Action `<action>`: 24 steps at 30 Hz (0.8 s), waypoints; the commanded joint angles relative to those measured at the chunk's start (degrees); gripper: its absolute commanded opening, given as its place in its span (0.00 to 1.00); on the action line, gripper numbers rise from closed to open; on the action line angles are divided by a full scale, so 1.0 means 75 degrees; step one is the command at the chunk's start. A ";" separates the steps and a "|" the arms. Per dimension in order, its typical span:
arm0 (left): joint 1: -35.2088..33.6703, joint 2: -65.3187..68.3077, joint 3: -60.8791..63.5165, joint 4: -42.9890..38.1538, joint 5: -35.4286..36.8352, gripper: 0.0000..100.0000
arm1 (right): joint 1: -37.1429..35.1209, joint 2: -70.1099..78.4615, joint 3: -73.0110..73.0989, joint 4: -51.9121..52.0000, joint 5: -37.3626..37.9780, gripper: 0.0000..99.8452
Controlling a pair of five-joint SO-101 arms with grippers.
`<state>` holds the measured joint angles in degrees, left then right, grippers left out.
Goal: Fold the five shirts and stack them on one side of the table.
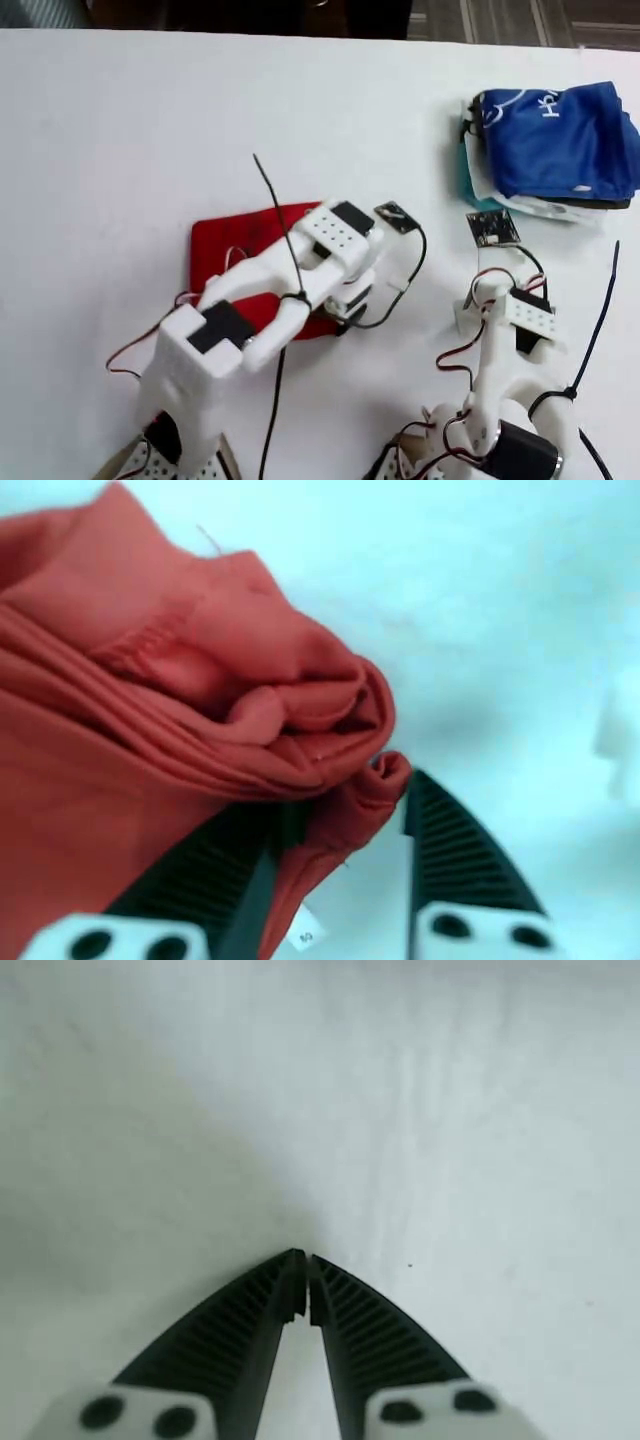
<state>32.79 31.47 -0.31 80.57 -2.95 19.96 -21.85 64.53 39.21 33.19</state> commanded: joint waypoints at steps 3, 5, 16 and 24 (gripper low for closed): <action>-0.0246 0.0188 0.0053 -0.0246 -0.0223 0.03 | -0.0018 -0.0264 -0.0035 -0.0205 0.0047 0.02; -0.0188 -0.0082 0.0064 -0.0281 -0.0234 0.03 | -0.0018 -0.0264 -0.0035 -0.0205 0.0047 0.02; 0.0422 -0.2168 0.0064 0.0199 -0.0715 0.03 | -0.0018 -0.0264 -0.0035 -0.0205 0.0059 0.02; -0.0188 -0.2473 0.0100 0.0563 -0.0727 0.06 | -0.0018 -0.0264 -0.0035 -0.0205 0.0047 0.02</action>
<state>33.14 16.18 0.48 83.21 -7.96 19.96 -21.85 64.53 39.21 33.27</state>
